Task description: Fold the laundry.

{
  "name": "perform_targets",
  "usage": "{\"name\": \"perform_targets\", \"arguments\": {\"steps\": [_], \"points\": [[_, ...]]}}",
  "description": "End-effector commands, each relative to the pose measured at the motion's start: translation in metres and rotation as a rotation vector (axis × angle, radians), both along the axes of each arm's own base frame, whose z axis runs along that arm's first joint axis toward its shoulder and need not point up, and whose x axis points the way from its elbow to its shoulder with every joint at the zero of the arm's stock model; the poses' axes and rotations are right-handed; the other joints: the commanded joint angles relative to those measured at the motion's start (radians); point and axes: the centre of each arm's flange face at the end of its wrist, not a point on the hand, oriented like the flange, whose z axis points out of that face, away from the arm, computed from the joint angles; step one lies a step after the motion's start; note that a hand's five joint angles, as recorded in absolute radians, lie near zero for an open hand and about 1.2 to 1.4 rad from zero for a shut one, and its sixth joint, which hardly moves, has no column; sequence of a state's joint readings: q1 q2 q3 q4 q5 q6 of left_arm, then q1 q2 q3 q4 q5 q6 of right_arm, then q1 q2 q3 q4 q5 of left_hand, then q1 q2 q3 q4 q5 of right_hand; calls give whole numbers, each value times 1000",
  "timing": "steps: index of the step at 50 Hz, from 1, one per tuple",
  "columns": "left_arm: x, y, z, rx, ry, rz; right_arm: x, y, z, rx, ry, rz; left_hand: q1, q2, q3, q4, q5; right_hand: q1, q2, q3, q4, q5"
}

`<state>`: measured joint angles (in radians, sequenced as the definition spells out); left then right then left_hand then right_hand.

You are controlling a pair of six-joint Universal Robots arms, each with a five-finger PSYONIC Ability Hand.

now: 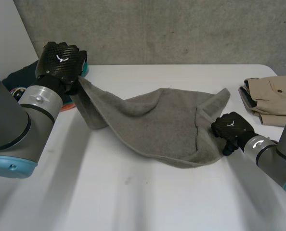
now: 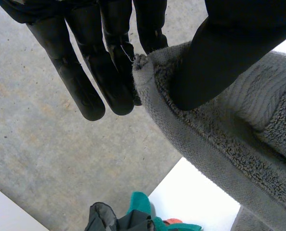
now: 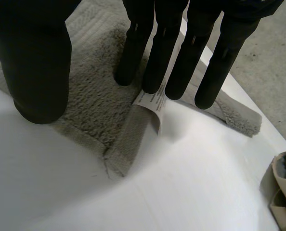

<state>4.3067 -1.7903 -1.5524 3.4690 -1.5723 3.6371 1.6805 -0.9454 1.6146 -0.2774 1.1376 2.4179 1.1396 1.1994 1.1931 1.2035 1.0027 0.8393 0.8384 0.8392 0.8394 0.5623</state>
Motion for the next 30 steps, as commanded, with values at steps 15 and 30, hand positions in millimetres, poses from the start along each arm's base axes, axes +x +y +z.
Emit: {"name": "perform_targets", "arguments": {"steps": [15, 30], "points": [[1, 0, -3, 9, -4, 1, 10, -22, -2, -47, -9, 7, 257, 197, 203, 193, 219, 556, 557, 556, 556, 658], [16, 15, 25, -9, -8, 33, -23, -6, 141, -208, 81, -155, 257, 197, 203, 193, 219, 557, 558, 557, 557, 659]]}}
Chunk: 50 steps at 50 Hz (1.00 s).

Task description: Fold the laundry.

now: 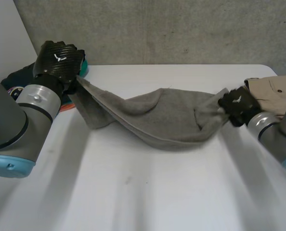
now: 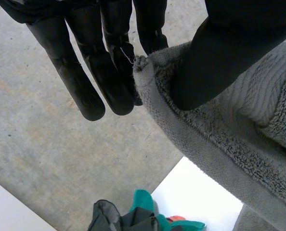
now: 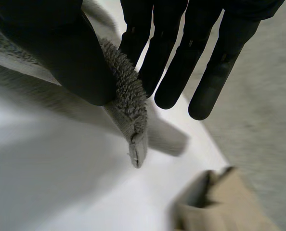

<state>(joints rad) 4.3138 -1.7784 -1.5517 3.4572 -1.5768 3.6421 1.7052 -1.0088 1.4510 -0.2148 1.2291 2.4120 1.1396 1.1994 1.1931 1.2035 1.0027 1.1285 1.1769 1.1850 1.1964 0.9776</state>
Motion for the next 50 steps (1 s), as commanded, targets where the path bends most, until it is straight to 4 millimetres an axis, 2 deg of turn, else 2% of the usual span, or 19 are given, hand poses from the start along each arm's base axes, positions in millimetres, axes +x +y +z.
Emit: {"name": "perform_targets", "arguments": {"steps": [1, 5, 9, 13, 16, 22, 25, 27, 28, 31, 32, 34, 35, 36, 37, 41, 44, 49, 50], "points": [[17, 18, 24, 1, -9, 27, -42, 31, 101, -21, 89, -135, 257, 197, 203, 193, 219, 268, 219, 211, 200, 244], [38, 28, 38, 30, -21, 77, -71, 54, 138, -14, 194, -201, 257, 197, 203, 193, 219, 268, 219, 211, 200, 244], [51, 47, 61, 9, -19, 94, -79, 75, 166, -39, 249, -228, 257, 197, 203, 193, 219, 268, 219, 211, 200, 244], [55, 54, 65, 18, -22, 97, -79, 84, 178, -68, 237, -237, 257, 197, 203, 193, 219, 268, 219, 211, 200, 244], [53, 50, 45, 83, -48, 95, -79, 82, 170, -36, 233, -237, 257, 197, 203, 193, 219, 268, 219, 211, 200, 244], [43, 15, -19, 257, -167, 96, -67, 46, 107, 166, 272, -198, 257, 197, 203, 193, 219, 268, 219, 211, 200, 244], [35, -7, -30, 250, -206, 93, -58, 26, 92, 187, 309, -232, 257, 197, 203, 193, 219, 268, 219, 211, 200, 244], [23, -35, -31, 196, -224, 91, -55, 14, 90, 162, 322, -257, 257, 197, 203, 193, 219, 268, 219, 211, 200, 244], [19, -43, -30, 176, -227, 88, -49, 0, 94, 101, 321, -282, 257, 197, 203, 193, 219, 268, 219, 211, 200, 244], [5, -79, -2, 23, -178, 95, -33, -22, 109, -44, 266, -304, 257, 197, 203, 193, 219, 268, 219, 211, 200, 244], [3, -89, 11, -37, -150, 102, -25, -37, 128, -163, 180, -327, 257, 197, 203, 193, 219, 268, 219, 211, 200, 244], [-3, -111, 52, -233, -63, 114, -18, -48, 156, -309, 64, -344, 257, 197, 203, 193, 219, 268, 219, 211, 200, 244], [-4, -116, 67, -307, -30, 120, -18, -53, 169, -381, 6, -352, 257, 197, 203, 193, 219, 268, 219, 211, 200, 244], [-4, -121, 82, -383, 7, 127, -17, -60, 195, -518, -107, -359, 257, 197, 203, 193, 219, 268, 219, 211, 200, 244], [-5, -124, 109, -534, 78, 135, -16, -62, 206, -581, -155, -359, 257, 197, 203, 193, 219, 268, 219, 211, 200, 244], [-5, -121, 147, -787, 228, 137, -15, -61, 249, -840, -315, -351, 257, 197, 203, 193, 219, 268, 219, 211, 200, 244], [-3, -121, 148, -802, 256, 160, -11, -60, 253, -910, -340, -331, 257, 197, 203, 193, 219, 268, 219, 211, 200, 244], [-2, -126, 114, -657, 227, 170, -7, -65, 233, -851, -317, -316, 257, 197, 203, 193, 219, 268, 219, 211, 200, 244], [-2, -127, 106, -629, 221, 168, -6, -67, 221, -812, -301, -309, 257, 197, 203, 193, 219, 268, 219, 211, 200, 244]]}}
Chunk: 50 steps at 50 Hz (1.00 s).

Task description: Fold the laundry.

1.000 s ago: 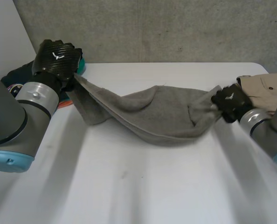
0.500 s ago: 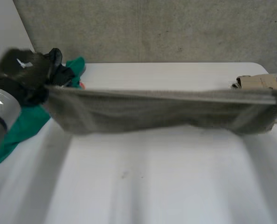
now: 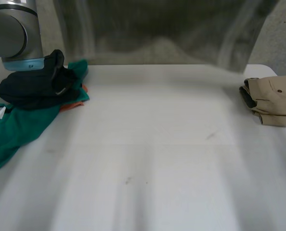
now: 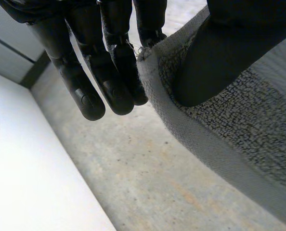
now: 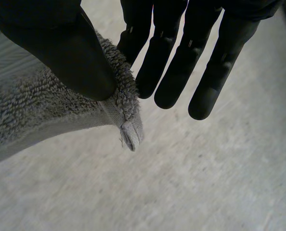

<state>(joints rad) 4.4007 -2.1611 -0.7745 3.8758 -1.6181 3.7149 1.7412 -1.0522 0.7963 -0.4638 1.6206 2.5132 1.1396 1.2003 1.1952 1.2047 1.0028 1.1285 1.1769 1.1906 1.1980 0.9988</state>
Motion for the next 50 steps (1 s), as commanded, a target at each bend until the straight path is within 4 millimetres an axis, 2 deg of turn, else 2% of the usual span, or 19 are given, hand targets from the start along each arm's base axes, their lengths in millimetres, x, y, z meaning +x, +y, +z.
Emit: {"name": "perform_targets", "arguments": {"steps": [1, 6, 12, 15, 16, 17, 21, 23, 26, 27, 28, 30, 31, 32, 36, 39, 42, 47, 50], "points": [[2, -5, -46, 169, -13, -2, 6, -6, -36, 92, 43, 26, 257, 196, 201, 192, 219, 268, 219, 206, 198, 223], [2, -4, -103, 343, -54, -13, 15, -7, -81, 230, 91, 79, 257, 196, 201, 192, 219, 268, 219, 206, 198, 223], [-1, 8, -164, 516, -120, -23, 20, -10, -172, 532, 158, 124, 257, 196, 201, 192, 219, 268, 219, 206, 198, 223], [0, 18, -204, 644, -175, -35, 20, -6, -216, 696, 192, 125, 257, 196, 201, 192, 219, 268, 219, 206, 198, 223], [0, 20, -216, 682, -193, -37, 20, -4, -226, 733, 204, 124, 257, 196, 201, 192, 219, 268, 219, 206, 198, 223], [1, 27, -239, 766, -227, -42, 19, -1, -233, 768, 219, 121, 257, 196, 201, 192, 219, 268, 219, 206, 198, 223], [6, 58, -276, 986, -345, -31, 10, 20, -256, 924, 308, 98, 257, 196, 201, 192, 219, 268, 219, 206, 198, 223], [11, 74, -277, 1064, -395, -17, 5, 40, -260, 1014, 360, 93, 257, 196, 201, 192, 219, 268, 219, 206, 198, 223], [25, 112, -267, 1209, -478, -6, 1, 65, -258, 1111, 414, 97, 257, 196, 201, 192, 219, 268, 219, 206, 198, 223], [29, 123, -265, 1249, -499, -4, -2, 86, -254, 1179, 463, 103, 257, 196, 201, 192, 219, 268, 219, 206, 198, 223], [37, 146, -264, 1330, -541, -2, -5, 97, -252, 1218, 491, 106, 257, 196, 201, 192, 219, 268, 219, 206, 198, 223], [45, 167, -257, 1385, -567, 5, -11, 122, -246, 1292, 560, 111, 257, 196, 201, 192, 219, 268, 219, 206, 198, 223], [48, 178, -254, 1407, -581, 7, -23, 140, -240, 1354, 620, 97, 257, 196, 201, 192, 219, 268, 219, 206, 198, 223], [54, 196, -246, 1430, -612, 8, -31, 147, -238, 1380, 650, 88, 257, 196, 201, 192, 219, 268, 219, 206, 198, 223], [60, 216, -230, 1379, -665, 9, -57, 159, -236, 1389, 768, 33, 257, 196, 201, 192, 219, 268, 219, 206, 198, 223], [58, 213, -229, 1335, -688, 16, -60, 151, -239, 1331, 761, -10, 257, 196, 201, 192, 219, 268, 219, 206, 198, 223], [52, 199, -228, 1263, -682, 31, -54, 138, -236, 1252, 685, -21, 257, 196, 201, 192, 219, 268, 219, 206, 198, 223], [39, 162, -234, 1163, -625, 41, -39, 106, -252, 1190, 584, -5, 257, 196, 201, 192, 219, 268, 219, 206, 198, 223], [28, 134, -237, 1078, -591, 48, -16, 91, -256, 1121, 581, 30, 257, 196, 201, 192, 219, 268, 219, 206, 198, 223]]}}
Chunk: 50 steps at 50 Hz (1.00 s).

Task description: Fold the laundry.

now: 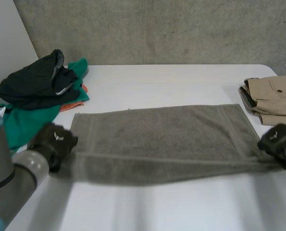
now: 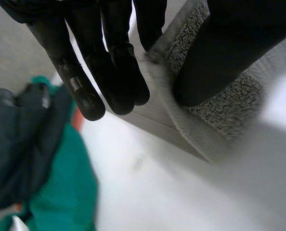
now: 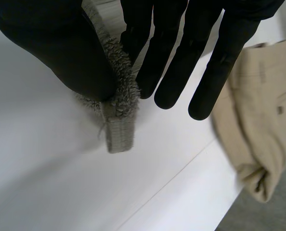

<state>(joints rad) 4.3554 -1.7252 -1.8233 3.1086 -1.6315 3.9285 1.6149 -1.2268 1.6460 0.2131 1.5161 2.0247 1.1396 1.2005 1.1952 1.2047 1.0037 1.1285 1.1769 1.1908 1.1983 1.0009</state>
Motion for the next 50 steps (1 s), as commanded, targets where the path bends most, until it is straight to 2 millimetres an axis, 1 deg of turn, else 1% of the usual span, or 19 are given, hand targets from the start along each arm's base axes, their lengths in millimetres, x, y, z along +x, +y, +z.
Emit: {"name": "perform_targets", "arguments": {"steps": [1, 2, 10, 14, 19, 21, 22, 23, 24, 25, 27, 31, 32, 33, 36, 38, 41, 45, 50], "points": [[-24, -60, -9, -182, 73, 1, 41, -43, -14, -141, -114, 31, 257, 196, 201, 192, 218, 268, 219, 205, 198, 221], [-31, -75, -11, -224, 87, -2, 45, -49, -14, -164, -117, 34, 257, 196, 201, 192, 218, 268, 219, 205, 198, 221], [-52, -142, -28, -331, 98, 70, 63, -116, -20, -420, -137, 7, 257, 196, 201, 192, 218, 268, 219, 205, 198, 221], [-56, -166, -35, -365, 92, 126, 68, -138, -29, -493, -147, 8, 257, 196, 201, 192, 218, 268, 219, 205, 198, 221], [-61, -177, -39, -381, 101, 126, 77, -157, -40, -527, -154, 29, 257, 196, 201, 192, 218, 268, 219, 205, 198, 221], [-66, -177, -42, -383, 106, 114, 83, -162, -47, -541, -162, 39, 257, 196, 201, 192, 218, -663, -711, -725, -732, -709], [-68, -176, -42, -385, 108, 111, 87, -163, -49, -549, -166, 47, -74, -135, -130, -139, -113, -954, -1002, -1016, -1024, -1001], [-70, -175, -41, -391, 112, 107, 88, -165, -50, -557, -168, 50, -636, -697, -691, -701, -674, -954, -1002, -1016, -1024, -1001], [-72, -175, -40, -394, 112, 102, 91, -168, -47, -588, -183, 51, -965, -1026, -1021, -1030, -1004, -954, -1002, -1016, -1024, -1001], [-76, -173, -37, -399, 127, 97, 92, -171, -44, -609, -194, 50, -808, -869, -864, -873, -847, -954, -1002, -1016, -1024, -1001], [-78, -172, -32, -410, 140, 94, 94, -174, -34, -656, -224, 40, -965, -1026, -1021, -1030, -1004, -954, -1002, -1016, -1024, -1001], [-78, -168, -12, -443, 172, 96, 92, -171, 4, -715, -354, 1, -965, -1026, -1021, -1030, -1004, -954, -1002, -1016, -1024, -1001], [-78, -167, -5, -454, 180, 99, 87, -165, 22, -719, -407, -11, -965, -1026, -1021, -1030, -1004, -954, -1002, -1016, -1024, -1001], [-76, -162, 9, -469, 197, 102, 86, -162, 30, -720, -425, -13, -965, -1026, -1021, -1030, -1004, -954, -1002, -1016, -1024, -1001], [-72, -153, 20, -470, 220, 103, 83, -139, 53, -672, -472, 10, -965, -1026, -1021, -1030, -1004, -954, -1002, -1016, -1024, -1001], [-67, -143, 29, -461, 246, 106, 81, -127, 55, -615, -477, 34, -965, -1026, -1021, -1030, -1004, -954, -1002, -1016, -1024, -1001], [-62, -126, 38, -443, 290, 108, 60, -110, 48, -474, -469, 32, -965, -1026, -1021, -1030, -1004, -954, -1002, -1016, -1024, -1001], [-55, -109, 36, -403, 331, 114, 34, -92, 32, -257, -499, -29, -965, -1026, -1021, -1030, -1004, -954, -1002, -1016, -1024, -1001], [-56, -91, 30, -350, 369, 69, 10, -79, 16, -54, -548, -106, -965, -1026, -1021, -1030, -1004, -686, -734, -748, -756, -733]]}}
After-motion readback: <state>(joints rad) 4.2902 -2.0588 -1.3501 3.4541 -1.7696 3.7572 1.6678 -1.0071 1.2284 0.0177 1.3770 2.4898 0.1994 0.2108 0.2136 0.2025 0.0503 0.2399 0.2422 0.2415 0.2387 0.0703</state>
